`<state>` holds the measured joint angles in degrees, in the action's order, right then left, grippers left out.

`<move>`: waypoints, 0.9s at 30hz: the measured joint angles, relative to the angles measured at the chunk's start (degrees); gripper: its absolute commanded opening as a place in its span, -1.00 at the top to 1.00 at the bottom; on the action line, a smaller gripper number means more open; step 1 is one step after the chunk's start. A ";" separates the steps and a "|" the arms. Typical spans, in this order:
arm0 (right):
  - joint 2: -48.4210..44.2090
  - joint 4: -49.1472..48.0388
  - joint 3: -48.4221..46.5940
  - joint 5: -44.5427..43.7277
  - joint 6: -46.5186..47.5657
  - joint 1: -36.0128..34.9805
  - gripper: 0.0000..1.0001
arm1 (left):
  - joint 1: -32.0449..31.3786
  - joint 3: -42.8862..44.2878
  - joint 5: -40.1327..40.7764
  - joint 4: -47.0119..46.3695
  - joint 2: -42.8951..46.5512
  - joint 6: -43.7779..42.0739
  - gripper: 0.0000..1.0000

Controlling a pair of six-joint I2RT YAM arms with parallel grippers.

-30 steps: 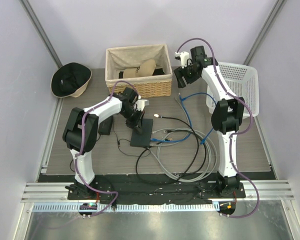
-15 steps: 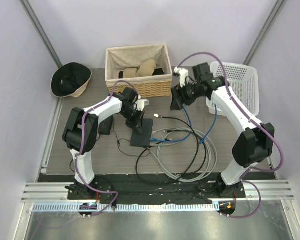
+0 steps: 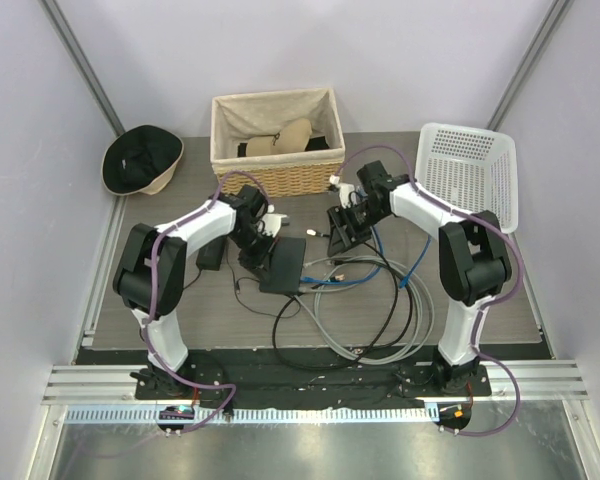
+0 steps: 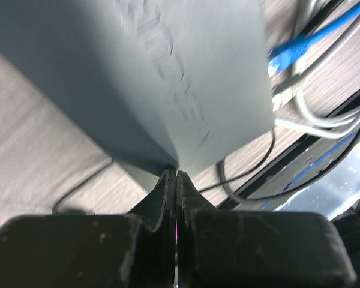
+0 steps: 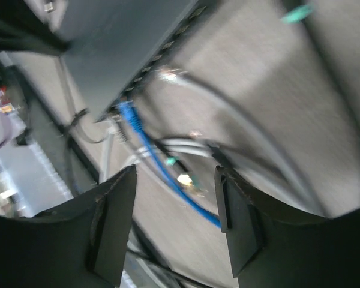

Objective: Pull the plug from the switch port

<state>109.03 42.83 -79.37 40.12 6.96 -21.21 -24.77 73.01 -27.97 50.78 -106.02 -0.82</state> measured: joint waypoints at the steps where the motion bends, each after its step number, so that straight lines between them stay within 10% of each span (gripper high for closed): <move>1: -0.28 0.13 -0.52 -1.27 0.42 0.35 -0.23 | 0.00 -0.61 0.48 0.35 0.55 -0.17 1.00; 9: -18.64 5.86 2.19 -13.84 8.11 5.55 -0.28 | 0.02 -1.86 2.62 1.81 1.62 -1.36 1.00; 15: -34.18 19.02 8.83 -18.75 16.94 6.56 0.33 | 0.04 -1.46 3.17 1.79 1.62 -1.40 1.00; 18: -35.85 24.15 13.11 -23.87 22.10 8.09 0.97 | 0.04 -1.16 3.21 1.77 1.62 -1.38 1.00; 27: -26.75 15.10 16.57 -52.81 30.47 8.85 0.97 | 0.04 -0.39 3.17 1.49 1.55 -1.33 1.00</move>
<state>82.28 57.93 -62.81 -12.69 37.43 -12.36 -24.73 72.62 -24.80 52.27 -104.47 -2.15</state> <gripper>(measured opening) 0.033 0.009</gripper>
